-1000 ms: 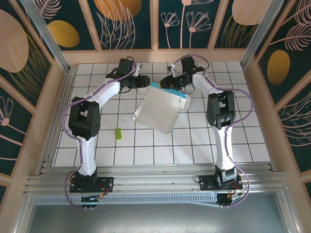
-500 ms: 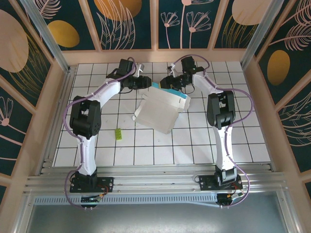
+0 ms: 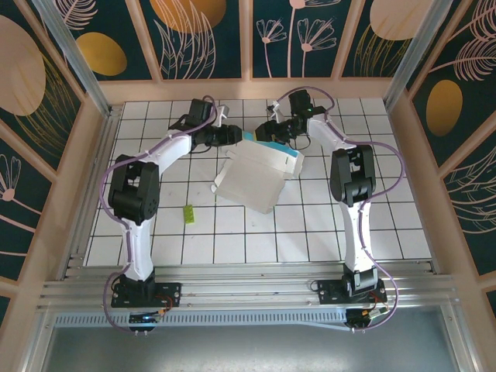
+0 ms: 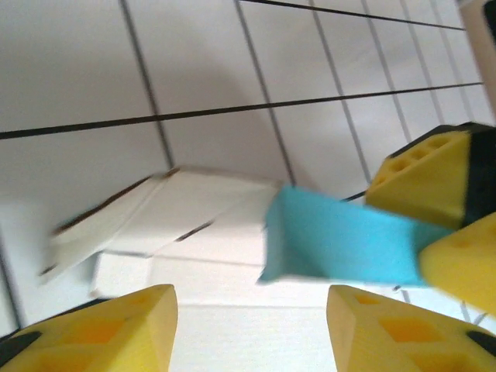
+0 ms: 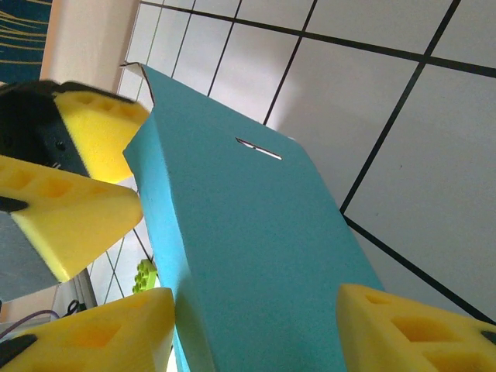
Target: Fold the paper box
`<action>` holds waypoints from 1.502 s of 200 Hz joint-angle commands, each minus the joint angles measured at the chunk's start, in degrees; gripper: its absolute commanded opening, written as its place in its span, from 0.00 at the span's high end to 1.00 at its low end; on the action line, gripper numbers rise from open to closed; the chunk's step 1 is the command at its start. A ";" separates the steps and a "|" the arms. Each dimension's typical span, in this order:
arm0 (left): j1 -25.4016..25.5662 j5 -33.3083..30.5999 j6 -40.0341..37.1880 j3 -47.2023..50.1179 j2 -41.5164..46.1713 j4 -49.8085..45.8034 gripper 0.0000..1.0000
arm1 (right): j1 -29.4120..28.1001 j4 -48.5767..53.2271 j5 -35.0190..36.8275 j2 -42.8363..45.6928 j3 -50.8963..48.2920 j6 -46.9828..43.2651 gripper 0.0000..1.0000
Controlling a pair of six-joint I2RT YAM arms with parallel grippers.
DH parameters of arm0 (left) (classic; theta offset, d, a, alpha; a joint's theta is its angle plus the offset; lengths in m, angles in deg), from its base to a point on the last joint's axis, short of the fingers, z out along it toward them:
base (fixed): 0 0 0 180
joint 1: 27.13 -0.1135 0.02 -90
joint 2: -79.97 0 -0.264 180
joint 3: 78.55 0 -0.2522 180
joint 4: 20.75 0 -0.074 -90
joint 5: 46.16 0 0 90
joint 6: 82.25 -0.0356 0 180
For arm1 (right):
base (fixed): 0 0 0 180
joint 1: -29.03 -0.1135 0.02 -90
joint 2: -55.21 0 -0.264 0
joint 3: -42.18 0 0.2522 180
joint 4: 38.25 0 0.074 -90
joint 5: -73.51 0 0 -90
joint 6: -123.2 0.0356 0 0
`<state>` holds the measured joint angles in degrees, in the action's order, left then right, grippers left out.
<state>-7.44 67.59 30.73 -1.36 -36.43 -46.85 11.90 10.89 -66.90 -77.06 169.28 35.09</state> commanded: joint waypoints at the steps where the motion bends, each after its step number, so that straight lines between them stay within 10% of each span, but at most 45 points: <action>1: 0.02 -7.57 -3.11 4.76 4.93 3.19 0.50 | -0.27 2.17 2.49 1.93 -0.21 -0.66 0.43; 43: 0.05 -4.16 -3.25 14.43 5.74 10.77 0.55 | -0.27 2.07 3.01 1.84 -0.38 -0.81 0.43; 241: 0.09 -4.23 -4.53 -1.06 -14.41 2.39 0.47 | -0.72 2.51 3.05 1.93 -0.24 -0.92 0.43; 300: 0.10 -0.37 -5.25 -1.81 -15.05 0.74 0.60 | -0.92 2.42 3.34 1.87 -0.10 -0.61 0.43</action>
<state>-7.51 64.44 26.79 -3.66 -49.00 -40.69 11.84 10.89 -66.03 -77.04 169.28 35.09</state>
